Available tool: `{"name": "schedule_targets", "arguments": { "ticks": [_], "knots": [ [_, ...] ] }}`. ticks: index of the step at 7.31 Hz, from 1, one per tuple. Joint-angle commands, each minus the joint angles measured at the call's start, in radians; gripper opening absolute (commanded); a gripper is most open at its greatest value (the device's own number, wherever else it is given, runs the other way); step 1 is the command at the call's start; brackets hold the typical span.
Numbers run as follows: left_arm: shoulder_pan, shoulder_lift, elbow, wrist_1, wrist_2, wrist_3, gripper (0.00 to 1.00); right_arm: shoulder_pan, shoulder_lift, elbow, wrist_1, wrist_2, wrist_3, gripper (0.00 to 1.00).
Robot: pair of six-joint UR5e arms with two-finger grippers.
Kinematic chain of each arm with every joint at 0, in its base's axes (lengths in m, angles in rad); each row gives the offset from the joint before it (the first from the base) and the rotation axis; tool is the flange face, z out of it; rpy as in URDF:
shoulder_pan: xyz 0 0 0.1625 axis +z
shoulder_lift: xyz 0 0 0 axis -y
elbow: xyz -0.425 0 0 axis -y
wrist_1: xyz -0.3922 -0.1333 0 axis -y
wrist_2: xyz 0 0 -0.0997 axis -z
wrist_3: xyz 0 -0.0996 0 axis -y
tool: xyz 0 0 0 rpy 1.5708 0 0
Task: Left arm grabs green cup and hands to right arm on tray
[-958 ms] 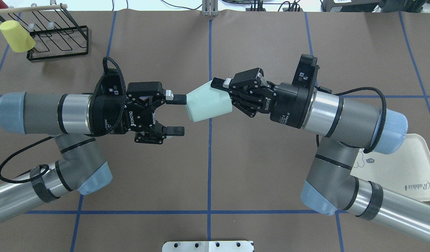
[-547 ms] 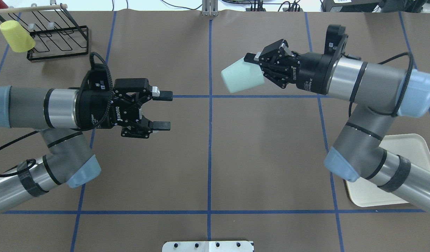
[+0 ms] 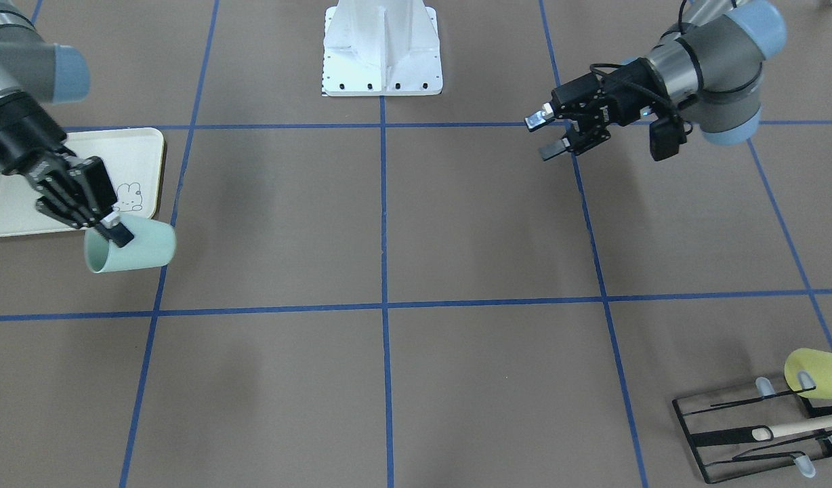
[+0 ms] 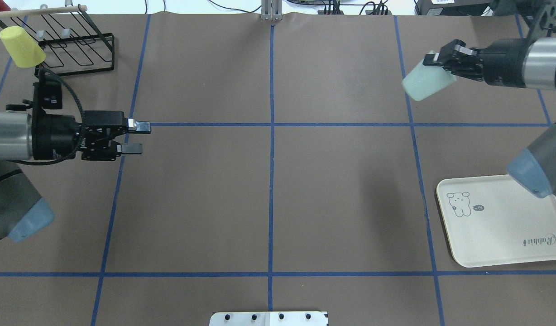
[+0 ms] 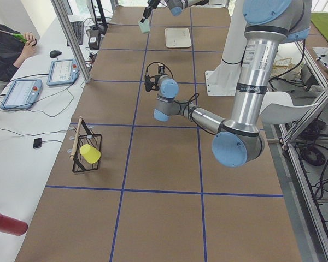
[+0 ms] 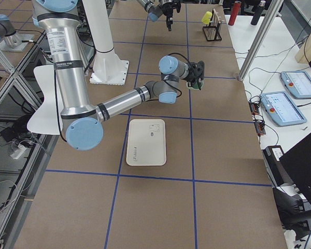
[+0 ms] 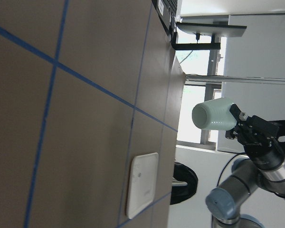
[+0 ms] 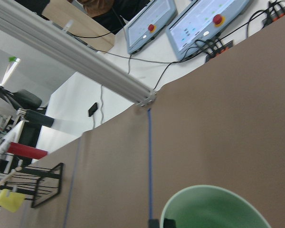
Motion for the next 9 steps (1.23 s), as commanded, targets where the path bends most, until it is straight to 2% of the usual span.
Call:
{"name": "schedule_targets", "arguments": {
  "ticks": [1,3,4,5,7,8,9],
  "knots": [
    [-0.092,0.156,-0.168,0.321,-0.027,0.315,1.0,0.074,-0.18,-0.001,-0.004,0.034,-0.315,0.0],
    [-0.158,0.26,-0.272,0.629,-0.027,0.693,1.0,0.102,-0.326,0.001,-0.004,0.032,-0.528,0.0],
    [-0.211,0.32,-0.32,0.748,-0.027,0.883,1.0,0.105,-0.387,0.004,-0.003,0.019,-0.628,0.0],
    [-0.245,0.393,-0.349,0.834,-0.027,1.083,1.0,0.099,-0.409,0.014,-0.003,-0.02,-0.646,0.0],
    [-0.374,0.498,-0.353,0.957,-0.03,1.465,1.0,0.082,-0.435,0.045,0.003,-0.023,-0.637,0.0],
    [-0.409,0.536,-0.351,0.967,-0.053,1.526,1.0,0.067,-0.437,0.057,0.003,-0.026,-0.629,0.0],
    [-0.426,0.54,-0.349,0.967,-0.128,1.527,1.0,0.019,-0.432,0.074,0.005,-0.056,-0.583,0.0]
  ]
}}
